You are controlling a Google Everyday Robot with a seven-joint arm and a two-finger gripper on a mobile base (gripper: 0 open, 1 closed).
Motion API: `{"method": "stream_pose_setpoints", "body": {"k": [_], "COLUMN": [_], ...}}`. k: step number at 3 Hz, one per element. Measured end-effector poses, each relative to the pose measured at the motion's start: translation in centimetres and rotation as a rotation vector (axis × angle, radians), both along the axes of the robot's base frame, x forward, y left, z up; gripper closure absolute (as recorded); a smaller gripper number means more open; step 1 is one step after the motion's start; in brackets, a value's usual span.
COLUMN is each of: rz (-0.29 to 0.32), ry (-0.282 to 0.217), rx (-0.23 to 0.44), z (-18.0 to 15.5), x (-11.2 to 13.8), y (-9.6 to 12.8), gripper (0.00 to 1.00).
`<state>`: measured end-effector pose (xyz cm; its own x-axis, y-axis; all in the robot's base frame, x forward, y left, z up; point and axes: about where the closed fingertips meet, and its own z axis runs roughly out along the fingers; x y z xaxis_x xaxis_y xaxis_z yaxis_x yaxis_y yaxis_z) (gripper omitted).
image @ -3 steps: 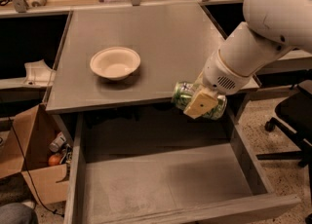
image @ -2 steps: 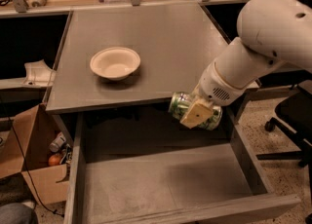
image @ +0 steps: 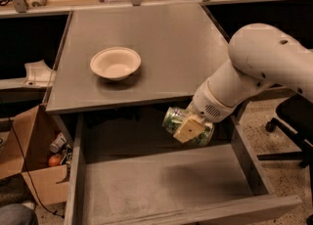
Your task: Place green can into top drawer
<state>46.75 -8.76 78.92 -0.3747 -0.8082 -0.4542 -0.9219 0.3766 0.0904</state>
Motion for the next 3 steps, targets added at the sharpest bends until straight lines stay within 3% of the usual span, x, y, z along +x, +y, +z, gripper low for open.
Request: {"method": "stream_pose_setpoints", "body": {"k": [1, 3], "rz": [0.000, -0.044], "ry": [0.001, 0.064], "rx": [0.000, -0.030], "z": [-0.1, -4.2], "x": [0.0, -1.9], "y": [0.0, 0.2], "gripper": [1.00, 1.00]}}
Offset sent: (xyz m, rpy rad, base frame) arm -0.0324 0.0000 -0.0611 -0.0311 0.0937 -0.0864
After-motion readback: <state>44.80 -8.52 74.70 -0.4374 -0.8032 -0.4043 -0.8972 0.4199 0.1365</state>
